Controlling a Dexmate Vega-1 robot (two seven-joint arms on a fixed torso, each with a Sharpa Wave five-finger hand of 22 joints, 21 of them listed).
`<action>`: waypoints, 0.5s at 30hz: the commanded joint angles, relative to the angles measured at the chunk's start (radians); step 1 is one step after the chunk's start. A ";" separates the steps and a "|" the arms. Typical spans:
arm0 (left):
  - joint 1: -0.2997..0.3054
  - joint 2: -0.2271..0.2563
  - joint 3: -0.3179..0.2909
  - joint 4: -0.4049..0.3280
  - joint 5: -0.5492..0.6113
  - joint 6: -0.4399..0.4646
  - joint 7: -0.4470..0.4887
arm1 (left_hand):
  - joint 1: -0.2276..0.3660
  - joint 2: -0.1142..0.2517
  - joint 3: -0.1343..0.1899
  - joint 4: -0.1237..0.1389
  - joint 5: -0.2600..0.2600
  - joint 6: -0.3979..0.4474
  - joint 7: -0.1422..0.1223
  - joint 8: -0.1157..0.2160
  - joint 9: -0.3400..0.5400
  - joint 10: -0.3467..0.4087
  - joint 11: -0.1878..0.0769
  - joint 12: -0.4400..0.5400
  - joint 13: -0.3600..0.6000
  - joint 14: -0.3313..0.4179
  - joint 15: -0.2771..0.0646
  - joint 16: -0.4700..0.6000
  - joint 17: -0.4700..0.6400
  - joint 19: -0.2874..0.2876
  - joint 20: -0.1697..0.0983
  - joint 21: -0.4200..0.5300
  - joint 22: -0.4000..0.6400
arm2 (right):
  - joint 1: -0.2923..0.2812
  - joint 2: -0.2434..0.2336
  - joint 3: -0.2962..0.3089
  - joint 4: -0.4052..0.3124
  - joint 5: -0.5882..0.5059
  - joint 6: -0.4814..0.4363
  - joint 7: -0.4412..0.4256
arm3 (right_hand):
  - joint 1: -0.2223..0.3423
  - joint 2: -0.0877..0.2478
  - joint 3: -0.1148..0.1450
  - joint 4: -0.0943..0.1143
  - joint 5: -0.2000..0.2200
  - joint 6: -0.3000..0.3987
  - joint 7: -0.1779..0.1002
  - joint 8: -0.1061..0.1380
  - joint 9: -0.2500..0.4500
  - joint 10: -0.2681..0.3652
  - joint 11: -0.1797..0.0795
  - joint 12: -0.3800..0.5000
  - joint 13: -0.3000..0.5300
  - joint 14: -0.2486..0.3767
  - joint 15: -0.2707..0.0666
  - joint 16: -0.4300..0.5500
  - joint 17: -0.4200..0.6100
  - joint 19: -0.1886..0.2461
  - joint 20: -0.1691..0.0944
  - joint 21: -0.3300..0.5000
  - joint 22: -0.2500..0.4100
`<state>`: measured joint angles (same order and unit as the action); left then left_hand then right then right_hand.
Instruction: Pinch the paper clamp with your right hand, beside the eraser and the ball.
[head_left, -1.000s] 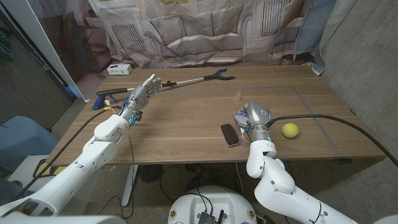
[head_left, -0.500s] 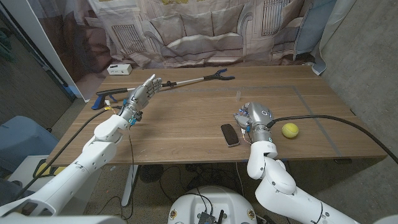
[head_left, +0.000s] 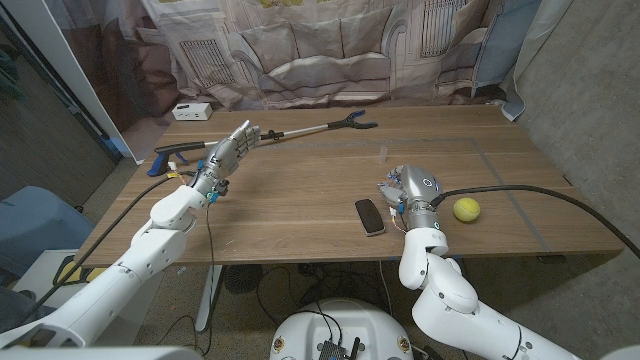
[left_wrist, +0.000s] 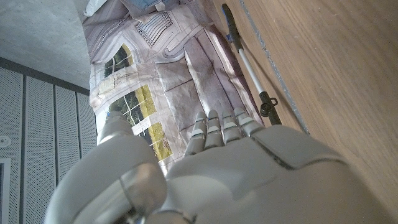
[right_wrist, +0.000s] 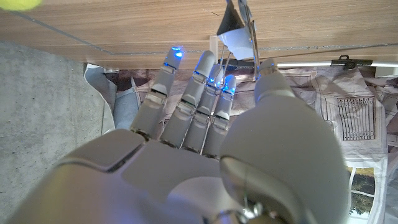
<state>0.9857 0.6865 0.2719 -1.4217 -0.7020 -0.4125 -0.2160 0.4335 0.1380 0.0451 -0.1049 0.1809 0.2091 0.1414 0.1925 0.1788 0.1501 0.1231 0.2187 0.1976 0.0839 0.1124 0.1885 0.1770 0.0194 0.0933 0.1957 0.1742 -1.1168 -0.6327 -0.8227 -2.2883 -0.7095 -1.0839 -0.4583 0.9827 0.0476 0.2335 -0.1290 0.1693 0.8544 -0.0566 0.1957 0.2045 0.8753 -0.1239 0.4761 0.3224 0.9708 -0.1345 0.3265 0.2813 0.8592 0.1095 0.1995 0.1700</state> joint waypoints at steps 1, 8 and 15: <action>0.031 0.006 -0.012 -0.018 -0.003 -0.010 0.016 | 0.005 -0.001 0.006 -0.004 -0.003 0.007 0.003 -0.003 0.003 0.001 -0.004 -0.003 0.005 0.000 0.004 -0.001 0.003 0.000 0.006 0.001 0.005 | -0.002 -0.006 0.000 -0.007 0.016 -0.014 -0.013 | 0.014 0.025 -0.005 -0.003 0.008 -0.015 0.003 -0.004 0.002 0.019 -0.033 -0.011 -0.004 -0.021 0.009 -0.006 0.003 -0.004 0.005 -0.001 0.005; 0.043 0.017 -0.021 -0.036 0.002 -0.013 0.024 | 0.005 -0.002 0.006 -0.005 -0.003 0.007 0.002 -0.003 0.003 0.002 -0.005 -0.003 0.005 -0.001 0.004 -0.001 0.003 0.000 0.006 0.001 0.005 | -0.007 -0.010 0.008 -0.012 0.032 -0.010 -0.023 | 0.011 0.022 -0.010 -0.004 0.008 -0.030 0.004 -0.005 0.002 0.006 -0.027 -0.025 -0.011 -0.043 0.016 -0.012 0.005 -0.005 -0.002 -0.001 0.005; 0.042 0.019 -0.023 -0.037 0.000 -0.014 0.019 | 0.004 -0.003 0.007 -0.005 -0.003 0.007 0.003 -0.003 0.003 0.002 -0.003 -0.003 0.005 -0.001 0.004 -0.001 0.003 0.000 0.005 0.001 0.005 | -0.003 -0.013 0.002 -0.018 0.036 -0.022 -0.026 | 0.011 0.022 -0.012 -0.006 0.009 -0.037 0.008 -0.004 0.002 -0.004 -0.020 -0.037 -0.017 -0.062 0.016 -0.018 0.005 -0.003 -0.012 -0.001 0.005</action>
<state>1.0193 0.6991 0.2556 -1.4493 -0.7014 -0.4215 -0.1974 0.4333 0.1382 0.0450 -0.1048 0.1809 0.2091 0.1412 0.1925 0.1788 0.1501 0.1231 0.2187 0.1976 0.0839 0.1124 0.1885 0.1770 0.0194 0.0933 0.1957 0.1742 -1.1216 -0.6413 -0.8196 -2.2980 -0.6849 -1.0937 -0.4768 0.9940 0.0571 0.2262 -0.1362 0.1741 0.8248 -0.0483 0.1919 0.2045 0.8647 -0.1346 0.4435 0.3061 0.9137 -0.1200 0.3104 0.2830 0.8525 0.1084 0.1997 0.1699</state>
